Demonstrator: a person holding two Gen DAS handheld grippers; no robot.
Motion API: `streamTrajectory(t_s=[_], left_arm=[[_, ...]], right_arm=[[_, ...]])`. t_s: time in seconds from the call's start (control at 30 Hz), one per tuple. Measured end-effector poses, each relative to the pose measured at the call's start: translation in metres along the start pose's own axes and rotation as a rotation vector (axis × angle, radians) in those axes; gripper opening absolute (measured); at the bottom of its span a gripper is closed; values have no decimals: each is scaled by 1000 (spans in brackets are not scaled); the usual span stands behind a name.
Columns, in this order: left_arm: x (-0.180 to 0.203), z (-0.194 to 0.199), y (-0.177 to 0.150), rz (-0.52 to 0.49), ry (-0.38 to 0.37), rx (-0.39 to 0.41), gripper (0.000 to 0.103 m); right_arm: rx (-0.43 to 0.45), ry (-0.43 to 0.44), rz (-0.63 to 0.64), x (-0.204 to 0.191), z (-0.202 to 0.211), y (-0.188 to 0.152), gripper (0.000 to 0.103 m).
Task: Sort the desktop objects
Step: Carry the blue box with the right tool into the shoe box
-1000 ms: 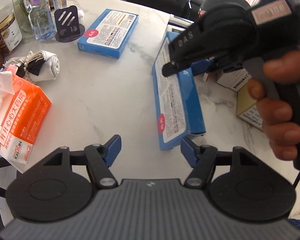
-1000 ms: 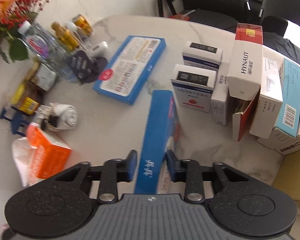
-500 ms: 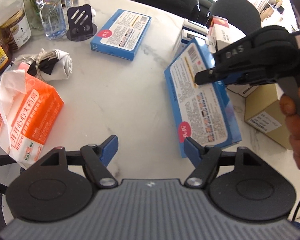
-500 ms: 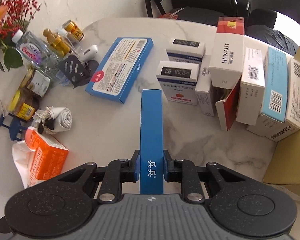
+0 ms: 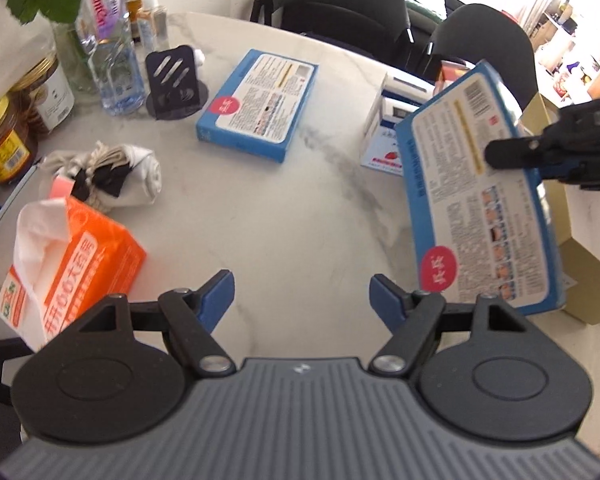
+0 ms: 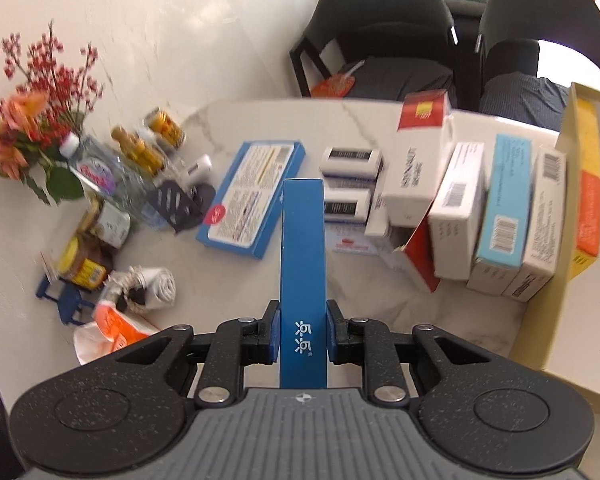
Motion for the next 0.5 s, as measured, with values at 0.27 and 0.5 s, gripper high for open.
streamTrajectory(t_s=[0.27, 0.5], left_arm=[[24, -5, 14, -42, -23, 11, 76], [58, -14, 13, -101, -55, -12, 78]], right_arm=[[92, 18, -72, 32, 39, 18, 24], [227, -9, -175, 80, 93, 41, 24]])
Point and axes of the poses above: each gripper's, at about its wrist camera, not at the fingertips, and z roughly against the way its jaws point, x to its right, y to its top, the point moved 8 cm from there along -z, roughly the way its jaws point, and after that the axes turned 2 degrees about z, right-handed, at the moved point
